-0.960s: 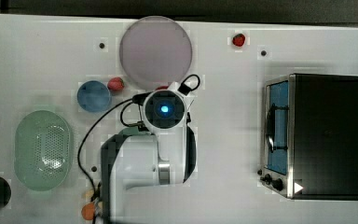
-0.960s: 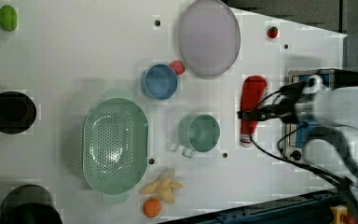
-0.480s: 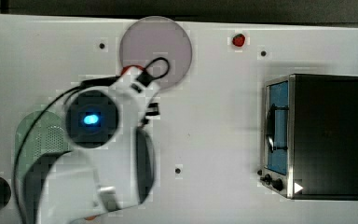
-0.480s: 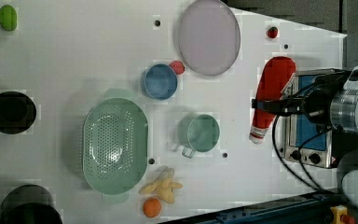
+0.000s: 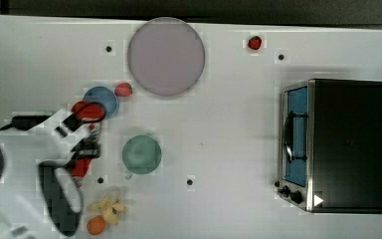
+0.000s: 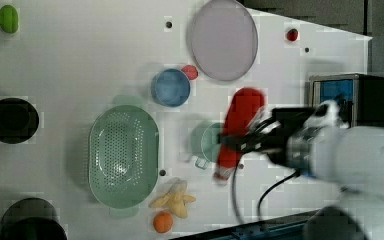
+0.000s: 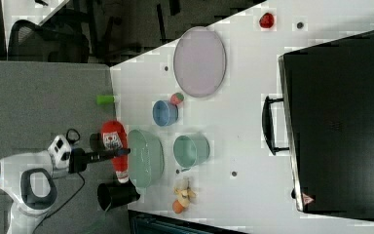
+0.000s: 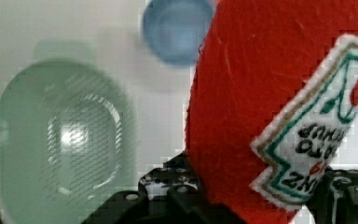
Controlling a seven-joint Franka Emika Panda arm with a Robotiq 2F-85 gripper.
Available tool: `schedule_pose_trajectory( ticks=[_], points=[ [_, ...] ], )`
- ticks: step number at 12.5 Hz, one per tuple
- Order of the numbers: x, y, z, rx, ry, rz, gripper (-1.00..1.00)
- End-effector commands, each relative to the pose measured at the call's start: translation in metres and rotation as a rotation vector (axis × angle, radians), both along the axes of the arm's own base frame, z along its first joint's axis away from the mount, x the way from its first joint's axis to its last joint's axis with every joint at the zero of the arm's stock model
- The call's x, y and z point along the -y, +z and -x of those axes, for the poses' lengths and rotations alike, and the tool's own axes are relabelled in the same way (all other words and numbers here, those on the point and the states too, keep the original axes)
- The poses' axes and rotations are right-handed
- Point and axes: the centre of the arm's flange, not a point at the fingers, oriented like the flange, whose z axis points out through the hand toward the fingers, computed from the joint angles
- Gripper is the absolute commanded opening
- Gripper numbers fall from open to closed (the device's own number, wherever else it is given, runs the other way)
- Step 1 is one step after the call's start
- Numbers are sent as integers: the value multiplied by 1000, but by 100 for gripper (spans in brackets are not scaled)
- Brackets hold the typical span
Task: Pick Ketchup from the table and place it in strainer.
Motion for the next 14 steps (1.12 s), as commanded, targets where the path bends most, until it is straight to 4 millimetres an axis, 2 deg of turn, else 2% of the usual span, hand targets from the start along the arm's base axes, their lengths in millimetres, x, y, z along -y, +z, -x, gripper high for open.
schedule_pose_trajectory(
  ticks=[1, 4, 5, 6, 9, 12, 14],
  points=[
    [-48, -24, 22, -20, -166, -39, 25],
    [-86, -50, 25, -4, -241, -162, 25],
    [-93, -62, 26, -24, -259, -183, 25],
    [-98, -76, 27, -45, -269, -202, 33],
    [-109, -111, 26, -76, -258, -250, 97],
    [-109, -107, 22, -52, -258, -263, 100],
    [-91, -93, 13, -42, -282, -223, 100]
  ],
)
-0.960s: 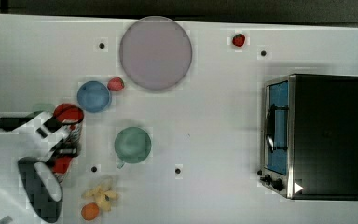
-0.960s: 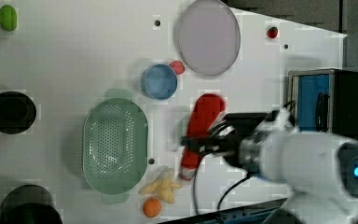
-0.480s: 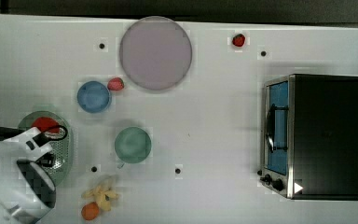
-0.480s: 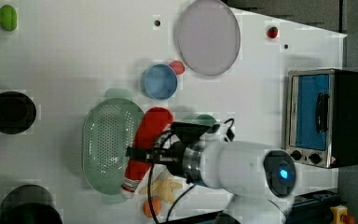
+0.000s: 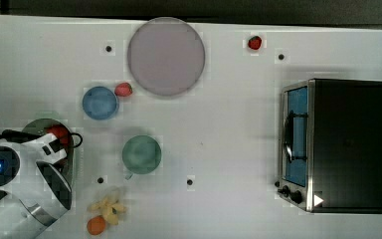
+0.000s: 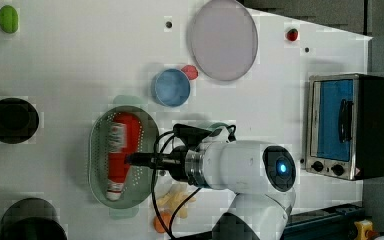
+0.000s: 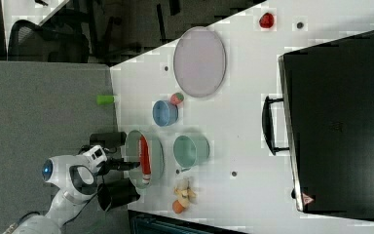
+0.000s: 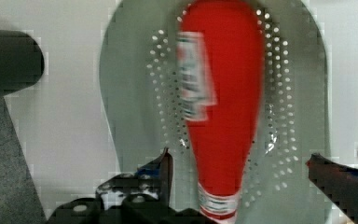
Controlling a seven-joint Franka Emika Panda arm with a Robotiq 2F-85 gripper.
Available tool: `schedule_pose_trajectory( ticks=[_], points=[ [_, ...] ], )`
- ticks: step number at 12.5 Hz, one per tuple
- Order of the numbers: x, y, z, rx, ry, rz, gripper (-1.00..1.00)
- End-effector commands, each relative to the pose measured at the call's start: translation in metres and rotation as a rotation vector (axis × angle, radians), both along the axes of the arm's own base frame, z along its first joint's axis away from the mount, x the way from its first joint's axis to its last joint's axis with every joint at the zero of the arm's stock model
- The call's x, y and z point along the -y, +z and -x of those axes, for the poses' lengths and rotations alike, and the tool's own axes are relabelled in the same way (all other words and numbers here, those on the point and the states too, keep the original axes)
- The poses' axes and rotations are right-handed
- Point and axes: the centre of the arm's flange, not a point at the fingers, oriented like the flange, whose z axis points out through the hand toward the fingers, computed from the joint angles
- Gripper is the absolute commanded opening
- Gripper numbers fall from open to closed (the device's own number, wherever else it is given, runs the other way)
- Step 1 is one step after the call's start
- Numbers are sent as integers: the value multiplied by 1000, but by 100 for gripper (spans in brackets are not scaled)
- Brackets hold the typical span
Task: Pick Ketchup from the table and place it in strainer.
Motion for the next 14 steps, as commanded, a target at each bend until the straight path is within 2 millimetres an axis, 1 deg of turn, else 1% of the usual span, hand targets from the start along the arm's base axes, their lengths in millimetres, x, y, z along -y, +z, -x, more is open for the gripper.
schedule_pose_trajectory(
  ticks=[1, 3, 5, 7, 9, 11, 12, 13, 14],
  points=[
    [25, 56, -23, 64, -90, 60, 100],
    [63, 78, -34, 41, -137, 158, 100],
    [111, 109, -51, 56, -224, 226, 100],
    [171, 145, -69, 91, -349, 269, 100],
    [237, 186, -80, 125, -487, 294, 100],
    [298, 222, -77, 125, -613, 310, 100],
    [324, 237, -73, 108, -664, 316, 100],
    [344, 252, -71, 98, -707, 311, 100],
    [359, 266, -70, 87, -739, 302, 100]
  ],
)
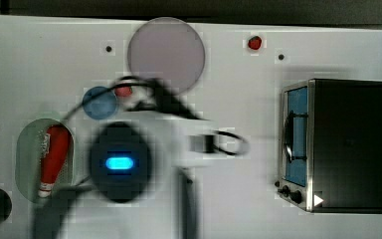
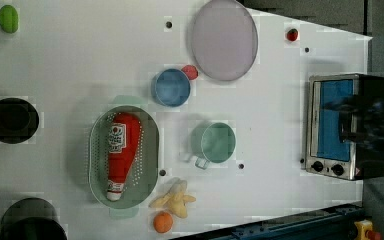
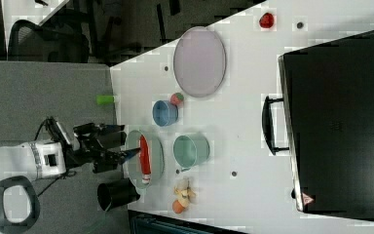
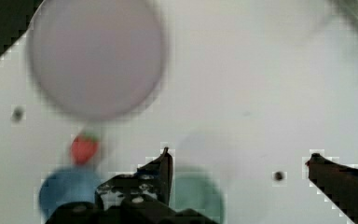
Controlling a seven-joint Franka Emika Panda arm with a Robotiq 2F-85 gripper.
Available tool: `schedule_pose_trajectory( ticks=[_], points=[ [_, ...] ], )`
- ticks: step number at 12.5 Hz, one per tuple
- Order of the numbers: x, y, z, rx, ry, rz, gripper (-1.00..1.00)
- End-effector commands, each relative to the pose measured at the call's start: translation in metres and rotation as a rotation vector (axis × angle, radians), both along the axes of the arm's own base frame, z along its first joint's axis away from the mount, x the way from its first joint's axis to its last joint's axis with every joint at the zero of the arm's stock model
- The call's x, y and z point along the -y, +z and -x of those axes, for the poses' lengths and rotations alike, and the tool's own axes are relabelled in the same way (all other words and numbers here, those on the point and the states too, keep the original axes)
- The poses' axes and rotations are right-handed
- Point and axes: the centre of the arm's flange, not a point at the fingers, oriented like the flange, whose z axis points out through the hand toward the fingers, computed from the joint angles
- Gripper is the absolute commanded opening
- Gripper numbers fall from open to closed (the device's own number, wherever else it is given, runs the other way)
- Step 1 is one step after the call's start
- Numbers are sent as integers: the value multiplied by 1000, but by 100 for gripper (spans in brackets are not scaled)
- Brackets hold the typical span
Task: Pick Ketchup from the table and place it in strainer.
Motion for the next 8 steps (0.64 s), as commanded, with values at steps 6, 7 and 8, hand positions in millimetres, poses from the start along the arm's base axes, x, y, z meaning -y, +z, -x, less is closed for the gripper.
schedule_pose_trajectory(
  ticks=[6, 7, 8],
  points=[
    [42, 75, 10, -112, -152, -58, 100],
    [43, 81, 9, -95, -153, -63, 100],
    [45, 82, 8, -88, -156, -66, 100]
  ],
)
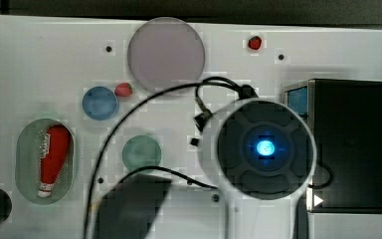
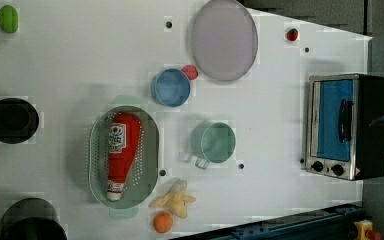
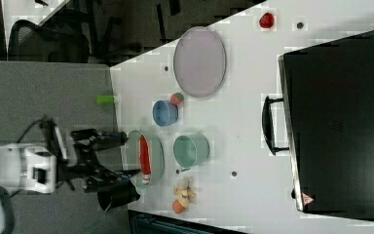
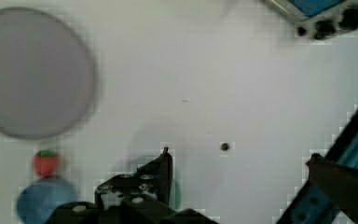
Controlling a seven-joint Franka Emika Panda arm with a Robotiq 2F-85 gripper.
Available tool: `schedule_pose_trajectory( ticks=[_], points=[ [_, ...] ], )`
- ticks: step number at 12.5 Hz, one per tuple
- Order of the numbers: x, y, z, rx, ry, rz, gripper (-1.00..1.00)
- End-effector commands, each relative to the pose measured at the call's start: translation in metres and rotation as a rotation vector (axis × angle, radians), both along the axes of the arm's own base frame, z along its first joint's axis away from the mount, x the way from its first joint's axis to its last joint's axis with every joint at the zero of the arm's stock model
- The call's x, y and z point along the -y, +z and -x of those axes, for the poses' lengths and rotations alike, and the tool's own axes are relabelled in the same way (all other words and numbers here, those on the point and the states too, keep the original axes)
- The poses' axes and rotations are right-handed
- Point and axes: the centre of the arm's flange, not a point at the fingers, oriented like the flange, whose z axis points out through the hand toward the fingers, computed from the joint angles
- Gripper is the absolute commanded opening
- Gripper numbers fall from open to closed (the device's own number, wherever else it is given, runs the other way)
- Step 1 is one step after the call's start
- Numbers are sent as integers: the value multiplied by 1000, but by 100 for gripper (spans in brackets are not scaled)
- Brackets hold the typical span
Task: Pick Ketchup from the table and place it in strainer.
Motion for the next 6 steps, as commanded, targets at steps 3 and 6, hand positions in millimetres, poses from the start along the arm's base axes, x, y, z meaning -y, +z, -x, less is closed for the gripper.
schedule_pose_trajectory(
  ticks=[3, 6],
  points=[
    [-29, 27, -1, 53, 34, -15, 100],
    [-33, 26, 1, 36, 40, -50, 100]
  ],
)
